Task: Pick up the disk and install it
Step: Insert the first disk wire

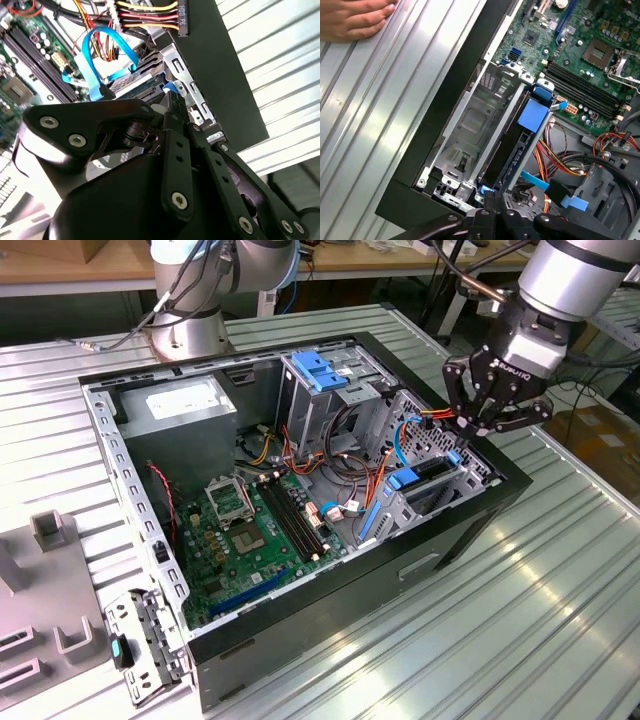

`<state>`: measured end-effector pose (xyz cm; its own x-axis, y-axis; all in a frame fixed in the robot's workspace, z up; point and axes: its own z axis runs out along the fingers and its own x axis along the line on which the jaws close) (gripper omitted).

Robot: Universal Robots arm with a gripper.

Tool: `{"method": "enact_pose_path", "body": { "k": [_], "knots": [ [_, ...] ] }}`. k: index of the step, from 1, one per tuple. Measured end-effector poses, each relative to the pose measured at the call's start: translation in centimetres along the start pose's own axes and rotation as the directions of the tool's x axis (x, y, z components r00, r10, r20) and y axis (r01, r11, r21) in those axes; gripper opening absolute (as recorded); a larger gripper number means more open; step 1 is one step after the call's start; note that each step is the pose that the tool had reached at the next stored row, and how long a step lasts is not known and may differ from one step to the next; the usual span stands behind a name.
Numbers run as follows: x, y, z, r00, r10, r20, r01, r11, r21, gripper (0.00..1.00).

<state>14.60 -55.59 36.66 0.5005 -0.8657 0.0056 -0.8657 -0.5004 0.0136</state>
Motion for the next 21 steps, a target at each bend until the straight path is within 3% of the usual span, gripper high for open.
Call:
{"method": "enact_pose_path", "body": {
  "k": [5,7,12,18,21],
  "knots": [
    [-0.02,-0.01,-0.16,0.9974,-0.073,-0.0011,0.073,0.9974,0.0004,0.11],
    [-0.04,-0.03,-0.31,0.9948,-0.101,-0.0014,0.101,0.9948,0.0006,0.11],
    [-0.35,-0.39,-0.38,0.9931,-0.117,-0.007,0.117,0.9931,-0.0034,0.11],
    [-1.16,-1.58,-0.4,0.9914,-0.131,-0.0072,0.131,0.9914,-0.0034,0.11],
    [-1.19,-1.67,-0.39,0.9858,-0.167,-0.0076,0.167,0.9859,-0.0033,0.11]
  ]
}}
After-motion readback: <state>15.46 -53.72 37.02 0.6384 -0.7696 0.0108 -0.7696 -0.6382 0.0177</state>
